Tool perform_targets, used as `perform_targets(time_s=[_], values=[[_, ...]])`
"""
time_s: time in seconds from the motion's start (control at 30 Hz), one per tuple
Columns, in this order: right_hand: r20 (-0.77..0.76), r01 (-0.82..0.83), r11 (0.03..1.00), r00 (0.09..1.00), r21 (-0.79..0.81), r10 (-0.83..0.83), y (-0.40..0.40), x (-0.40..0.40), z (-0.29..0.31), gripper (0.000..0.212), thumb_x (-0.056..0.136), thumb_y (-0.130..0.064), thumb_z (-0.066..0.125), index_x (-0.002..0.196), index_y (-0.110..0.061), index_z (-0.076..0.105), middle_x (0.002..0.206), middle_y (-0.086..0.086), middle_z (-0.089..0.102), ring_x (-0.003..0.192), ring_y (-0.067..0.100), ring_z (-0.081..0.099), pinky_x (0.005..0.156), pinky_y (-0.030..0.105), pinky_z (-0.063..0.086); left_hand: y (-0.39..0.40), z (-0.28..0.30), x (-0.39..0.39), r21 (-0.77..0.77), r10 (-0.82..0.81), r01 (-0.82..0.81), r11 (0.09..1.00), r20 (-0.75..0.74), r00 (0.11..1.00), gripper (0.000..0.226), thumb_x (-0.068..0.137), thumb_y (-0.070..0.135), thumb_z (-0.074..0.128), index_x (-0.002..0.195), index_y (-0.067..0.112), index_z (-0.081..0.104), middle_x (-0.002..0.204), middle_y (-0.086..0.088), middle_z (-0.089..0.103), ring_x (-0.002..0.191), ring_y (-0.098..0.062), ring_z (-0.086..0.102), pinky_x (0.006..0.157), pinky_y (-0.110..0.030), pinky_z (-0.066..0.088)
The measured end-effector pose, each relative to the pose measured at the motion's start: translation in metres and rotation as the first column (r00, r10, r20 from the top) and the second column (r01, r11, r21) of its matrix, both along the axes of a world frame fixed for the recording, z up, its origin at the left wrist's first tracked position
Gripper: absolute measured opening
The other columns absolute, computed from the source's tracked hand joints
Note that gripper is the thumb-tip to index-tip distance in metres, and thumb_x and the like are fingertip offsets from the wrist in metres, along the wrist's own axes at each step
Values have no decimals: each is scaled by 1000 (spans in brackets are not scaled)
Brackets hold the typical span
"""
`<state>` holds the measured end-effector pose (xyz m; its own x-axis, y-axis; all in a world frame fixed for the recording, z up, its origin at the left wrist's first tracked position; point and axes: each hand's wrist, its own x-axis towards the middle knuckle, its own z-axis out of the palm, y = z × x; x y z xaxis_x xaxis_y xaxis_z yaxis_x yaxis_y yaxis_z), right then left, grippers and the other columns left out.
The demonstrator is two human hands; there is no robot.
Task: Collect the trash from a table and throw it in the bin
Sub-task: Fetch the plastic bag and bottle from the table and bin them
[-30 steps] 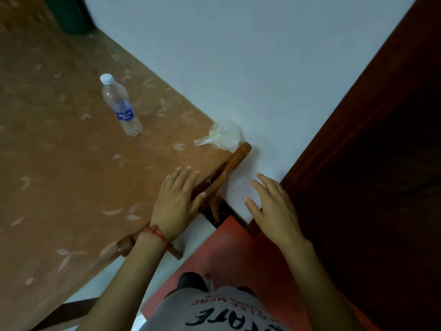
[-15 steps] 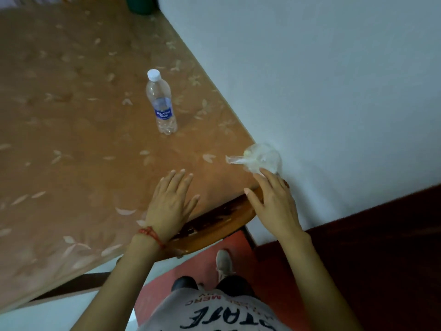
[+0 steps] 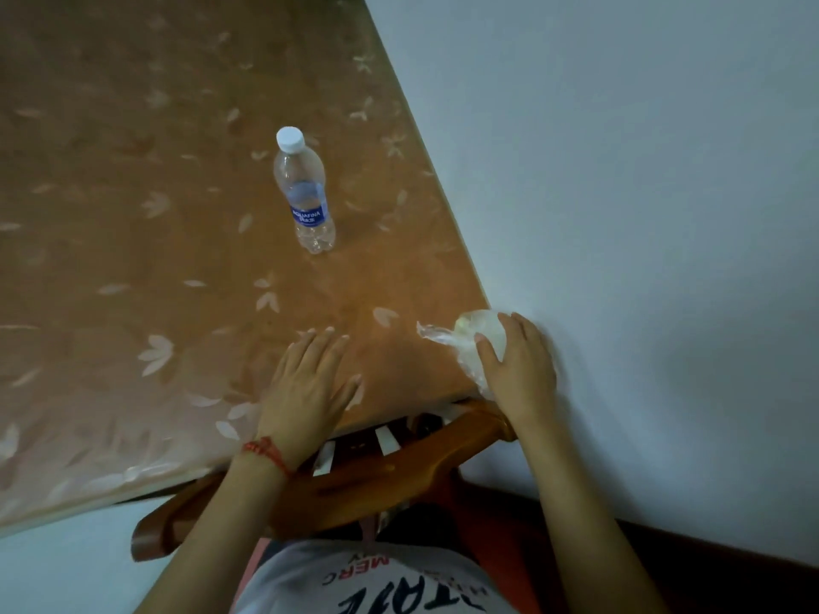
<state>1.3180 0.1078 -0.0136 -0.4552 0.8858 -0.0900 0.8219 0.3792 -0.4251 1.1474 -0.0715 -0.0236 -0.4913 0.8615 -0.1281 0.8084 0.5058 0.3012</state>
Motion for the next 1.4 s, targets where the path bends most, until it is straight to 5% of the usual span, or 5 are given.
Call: perform_targets(time_s=[0.33,0.7,0.9,1.03,1.4], values=[[157,128,980,982,-151,-105,21,-8,-31,56,92,-41,47,138,-13,34,141,11,41,127,27,40,100,38,37,8,-8,-27,-16,2,-2,1000,15,1000,60,87,46,31,124,4,52,127,-21,55,119,-39,50,95,-52,42],[98,23,968,995,-251,2,42,-35,-43,33,84,-32,61,113,-17,62,105,5,68,87,18,60,66,20,38,0,-17,-36,-42,29,-26,999,64,998,71,93,54,15,119,1,55,120,-22,59,112,-41,55,90,-54,45],[-69,22,925,996,-380,-52,40,-39,-42,37,80,-12,69,116,-10,60,108,5,63,89,12,52,61,11,37,-3,-22,-43,-9,46,-46,999,103,994,69,90,54,23,122,2,53,124,-22,57,117,-40,51,94,-54,43],[-142,47,886,982,-462,-126,37,-41,-42,33,80,-8,68,112,-10,61,108,5,62,93,14,54,74,22,45,-3,-21,-45,8,42,-43,999,116,992,76,92,58,11,123,3,53,124,-21,57,116,-39,51,94,-53,43],[-396,22,909,896,-416,-203,23,-80,-12,25,77,-8,71,101,-11,68,93,-5,64,90,11,60,73,15,46,-3,-19,-73,117,71,-91,989,164,984,81,88,65,15,126,3,50,129,-21,52,121,-39,46,98,-54,41]])
